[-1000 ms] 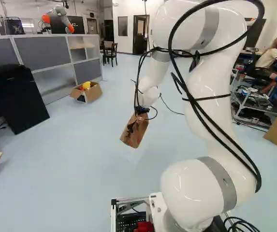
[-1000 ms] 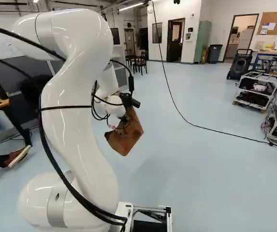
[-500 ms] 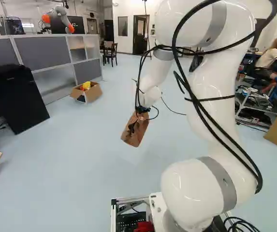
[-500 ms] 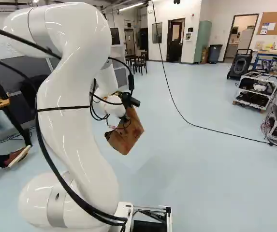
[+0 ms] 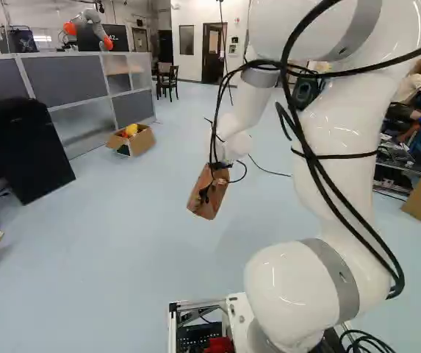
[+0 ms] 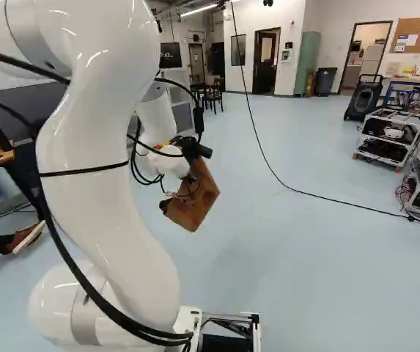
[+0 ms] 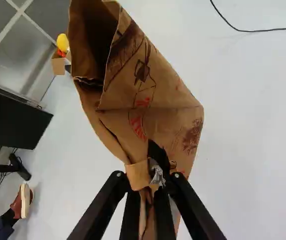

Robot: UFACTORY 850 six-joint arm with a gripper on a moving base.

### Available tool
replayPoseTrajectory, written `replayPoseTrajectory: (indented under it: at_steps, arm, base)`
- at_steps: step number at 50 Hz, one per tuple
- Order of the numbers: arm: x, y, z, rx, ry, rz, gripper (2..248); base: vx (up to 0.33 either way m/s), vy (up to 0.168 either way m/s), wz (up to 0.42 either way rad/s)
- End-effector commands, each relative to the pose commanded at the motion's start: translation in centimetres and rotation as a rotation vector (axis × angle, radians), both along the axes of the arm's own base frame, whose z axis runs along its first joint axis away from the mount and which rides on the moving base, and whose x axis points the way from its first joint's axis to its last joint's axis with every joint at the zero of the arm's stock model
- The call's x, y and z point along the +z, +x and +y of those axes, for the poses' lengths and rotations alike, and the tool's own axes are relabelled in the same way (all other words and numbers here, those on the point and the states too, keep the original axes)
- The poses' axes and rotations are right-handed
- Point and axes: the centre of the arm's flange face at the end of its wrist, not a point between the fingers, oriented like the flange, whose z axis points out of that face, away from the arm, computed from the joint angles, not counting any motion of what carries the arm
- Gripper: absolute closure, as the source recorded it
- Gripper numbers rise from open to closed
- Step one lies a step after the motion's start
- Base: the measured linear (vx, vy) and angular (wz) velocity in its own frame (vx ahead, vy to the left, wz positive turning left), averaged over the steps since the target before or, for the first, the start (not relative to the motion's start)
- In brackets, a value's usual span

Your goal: Pick up the grocery bag from the ground

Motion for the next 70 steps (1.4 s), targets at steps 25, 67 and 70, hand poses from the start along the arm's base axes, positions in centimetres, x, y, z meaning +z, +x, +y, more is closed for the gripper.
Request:
replayPoseTrajectory:
  at_steps: [25,67,70]
  arm:
    - [2.8,-6.4,-1.5,0.063,-0.105,-0.155,223]
    - [4.4,-16.7,-3.2,0.121,-0.311,-0.378,223]
    - [4.4,-17.2,-3.3,0.123,-0.322,-0.388,223]
  base:
    - [0.0,0.0,0.0]
    - [0.0,0.0,0.0]
    - [0.0,0.0,0.0]
